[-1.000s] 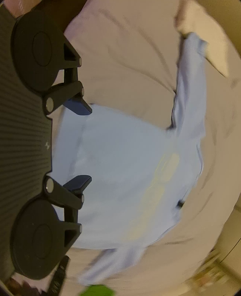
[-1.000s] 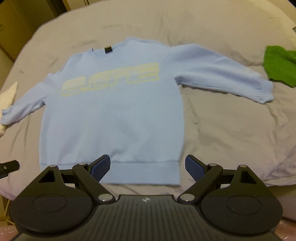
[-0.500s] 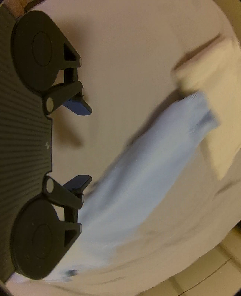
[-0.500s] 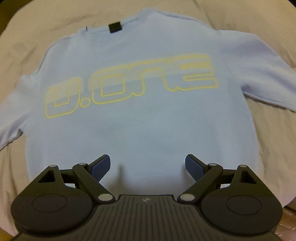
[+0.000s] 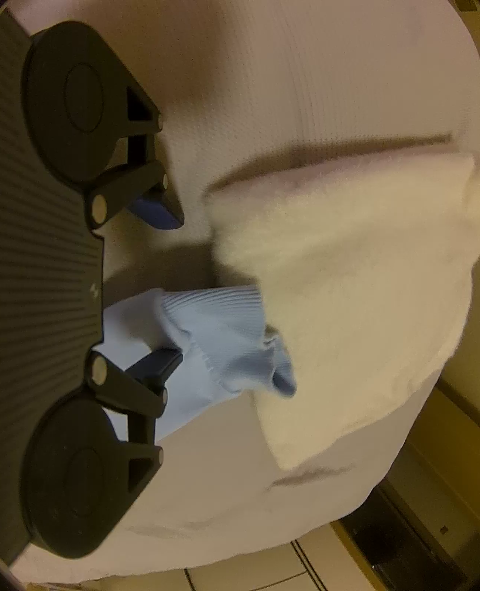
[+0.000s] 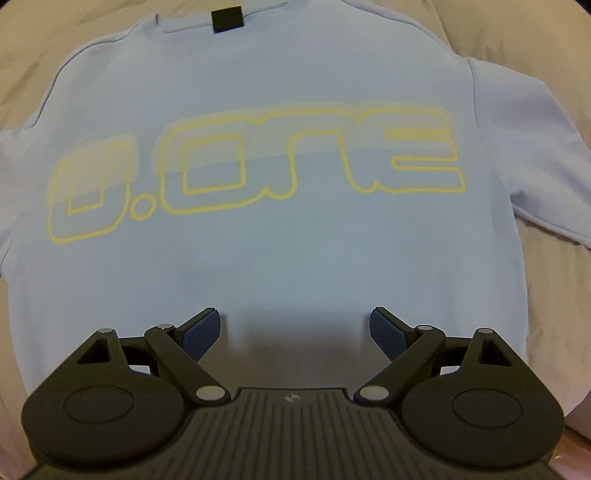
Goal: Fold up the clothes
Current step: 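Grasp a sweatshirt cuff with the left gripper and fold it across the body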
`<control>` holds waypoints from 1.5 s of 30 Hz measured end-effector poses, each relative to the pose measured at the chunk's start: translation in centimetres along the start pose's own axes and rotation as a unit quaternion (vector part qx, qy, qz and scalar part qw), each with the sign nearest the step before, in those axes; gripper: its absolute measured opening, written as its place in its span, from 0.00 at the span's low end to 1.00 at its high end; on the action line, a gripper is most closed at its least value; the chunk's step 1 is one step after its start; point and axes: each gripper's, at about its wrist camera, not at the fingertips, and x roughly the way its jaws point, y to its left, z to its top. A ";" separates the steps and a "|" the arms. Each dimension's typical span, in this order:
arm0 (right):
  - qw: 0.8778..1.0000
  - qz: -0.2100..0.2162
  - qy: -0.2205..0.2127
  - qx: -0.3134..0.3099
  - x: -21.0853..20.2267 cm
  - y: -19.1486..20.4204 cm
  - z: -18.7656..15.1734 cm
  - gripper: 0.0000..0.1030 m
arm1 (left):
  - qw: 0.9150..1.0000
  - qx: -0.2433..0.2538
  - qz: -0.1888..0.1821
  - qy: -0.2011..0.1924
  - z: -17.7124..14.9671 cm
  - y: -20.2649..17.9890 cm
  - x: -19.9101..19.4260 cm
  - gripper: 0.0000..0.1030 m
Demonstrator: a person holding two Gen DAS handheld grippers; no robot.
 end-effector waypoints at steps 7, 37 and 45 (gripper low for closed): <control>1.000 0.004 -0.012 0.004 -0.1 -1.2 1.1 0.87 | 0.983 0.149 -0.102 -0.018 -3.0 -8.4 -5.4 0.10; 0.892 0.376 -0.012 0.251 6.2 -9.7 3.0 0.59 | 0.914 0.350 -0.115 0.173 -24.1 -16.9 -9.4 0.29; 0.902 0.382 -0.102 0.174 4.5 -6.2 5.9 0.07 | 0.909 0.362 -0.122 0.164 -22.8 -17.4 -9.2 0.29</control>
